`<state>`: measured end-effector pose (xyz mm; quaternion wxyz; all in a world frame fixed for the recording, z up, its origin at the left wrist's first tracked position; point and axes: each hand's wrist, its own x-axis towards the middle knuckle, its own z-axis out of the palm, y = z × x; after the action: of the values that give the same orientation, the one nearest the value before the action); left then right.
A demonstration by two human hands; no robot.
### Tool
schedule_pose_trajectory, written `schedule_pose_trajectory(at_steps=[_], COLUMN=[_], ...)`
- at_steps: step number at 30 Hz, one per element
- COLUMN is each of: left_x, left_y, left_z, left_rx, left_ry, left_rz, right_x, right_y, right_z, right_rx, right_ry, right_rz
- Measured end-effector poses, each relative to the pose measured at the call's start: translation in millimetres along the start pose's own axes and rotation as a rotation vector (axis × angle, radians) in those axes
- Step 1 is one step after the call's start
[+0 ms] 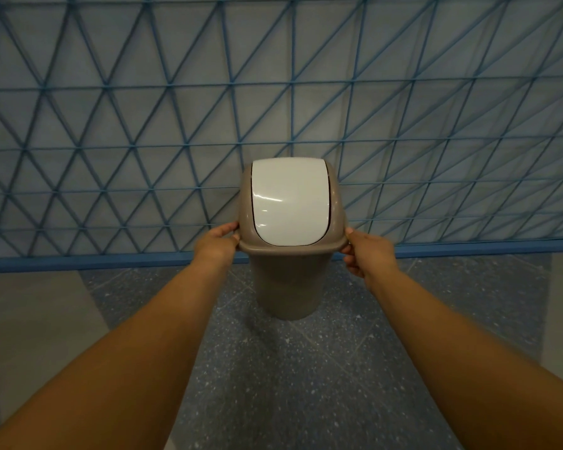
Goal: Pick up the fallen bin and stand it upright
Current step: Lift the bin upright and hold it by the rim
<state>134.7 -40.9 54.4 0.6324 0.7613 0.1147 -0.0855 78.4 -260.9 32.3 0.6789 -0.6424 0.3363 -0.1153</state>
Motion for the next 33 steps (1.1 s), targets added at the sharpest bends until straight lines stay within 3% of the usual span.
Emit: schedule_pose_trajectory(at_steps=[4, 13, 33], left_x=[4.7, -8.4, 2.4], left_y=[4.8, -11.8, -1.7], left_z=[-1.0, 5.1, 1.1], left_rx=[0.031, -0.134, 0.001], left_ry=[-0.003, 0.090, 0.010], left_rz=[-0.005, -0.016, 0.001], right_x=[-3.8, 5.1, 3.9], right_y=[7.4, -7.1, -4.7], right_z=[0.4, 5.5, 0.6], right_rx=[0.030, 0.005, -0.026], right_ry=[-0.019, 0.005, -0.001], right_rz=[0.031, 0.015, 0.002])
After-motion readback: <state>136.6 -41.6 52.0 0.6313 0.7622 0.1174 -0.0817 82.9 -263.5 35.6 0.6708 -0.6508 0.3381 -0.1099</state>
